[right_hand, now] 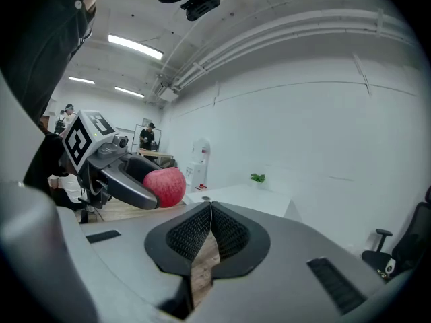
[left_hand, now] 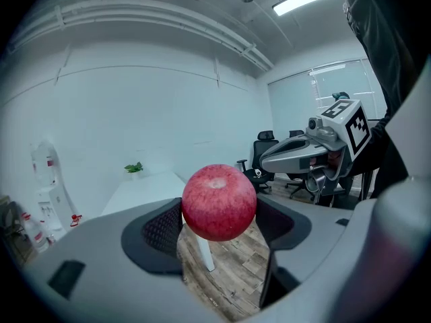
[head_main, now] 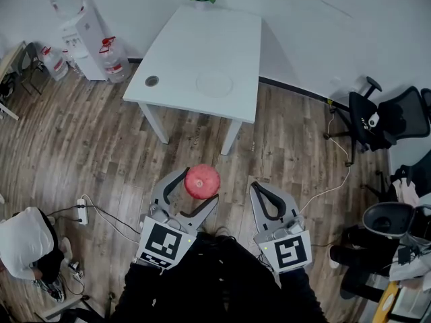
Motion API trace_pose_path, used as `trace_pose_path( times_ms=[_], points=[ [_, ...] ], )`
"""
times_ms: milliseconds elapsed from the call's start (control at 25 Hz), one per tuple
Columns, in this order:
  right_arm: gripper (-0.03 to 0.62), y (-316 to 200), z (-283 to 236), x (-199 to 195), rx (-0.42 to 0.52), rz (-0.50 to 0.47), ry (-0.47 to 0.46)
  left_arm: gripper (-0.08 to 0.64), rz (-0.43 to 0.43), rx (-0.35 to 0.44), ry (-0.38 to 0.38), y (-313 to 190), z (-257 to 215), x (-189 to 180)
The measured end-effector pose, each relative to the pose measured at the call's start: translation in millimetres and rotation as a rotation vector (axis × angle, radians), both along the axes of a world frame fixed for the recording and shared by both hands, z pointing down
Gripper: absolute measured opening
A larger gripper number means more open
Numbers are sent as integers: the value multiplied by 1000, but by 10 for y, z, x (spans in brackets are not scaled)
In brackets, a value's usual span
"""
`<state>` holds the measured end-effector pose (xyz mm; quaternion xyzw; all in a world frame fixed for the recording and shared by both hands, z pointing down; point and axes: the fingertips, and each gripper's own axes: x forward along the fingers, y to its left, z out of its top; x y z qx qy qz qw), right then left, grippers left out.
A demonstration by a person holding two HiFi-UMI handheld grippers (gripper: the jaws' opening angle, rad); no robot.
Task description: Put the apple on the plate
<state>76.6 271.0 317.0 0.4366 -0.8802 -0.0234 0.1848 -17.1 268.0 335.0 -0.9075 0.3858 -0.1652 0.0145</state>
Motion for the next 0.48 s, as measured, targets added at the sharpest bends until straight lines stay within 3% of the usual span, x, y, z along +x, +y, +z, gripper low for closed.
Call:
trace_pose_path(
  times_ms=[480],
  points=[
    [41,-41,-103,-259,32,12,14,352,-8,27,17,-68,-97,-298]
  ],
)
